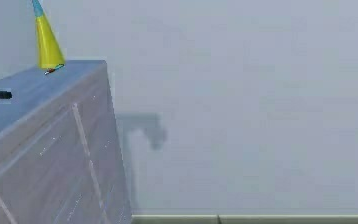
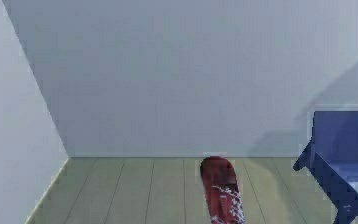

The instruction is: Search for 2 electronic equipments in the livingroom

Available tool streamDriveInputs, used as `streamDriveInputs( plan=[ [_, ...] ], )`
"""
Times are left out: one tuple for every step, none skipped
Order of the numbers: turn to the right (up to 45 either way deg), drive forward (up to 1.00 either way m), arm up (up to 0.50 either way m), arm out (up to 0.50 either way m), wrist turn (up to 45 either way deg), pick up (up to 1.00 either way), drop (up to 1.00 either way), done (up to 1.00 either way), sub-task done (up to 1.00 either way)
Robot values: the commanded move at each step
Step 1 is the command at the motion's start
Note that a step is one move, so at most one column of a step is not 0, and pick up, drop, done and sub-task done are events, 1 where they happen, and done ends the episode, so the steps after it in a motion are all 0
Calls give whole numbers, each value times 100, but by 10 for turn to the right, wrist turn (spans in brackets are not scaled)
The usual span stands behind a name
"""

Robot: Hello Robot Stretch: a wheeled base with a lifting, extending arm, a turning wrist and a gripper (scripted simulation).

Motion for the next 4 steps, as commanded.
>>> streamDriveInputs(
  plan=[
    [-450, 0, 0, 0, 0, 0, 0, 0, 0],
    [-450, 0, 0, 0, 0, 0, 0, 0, 0],
    [-240, 0, 0, 0, 0, 0, 0, 0, 0],
    [0, 30, 0, 0, 0, 0, 0, 0, 0]
  ],
)
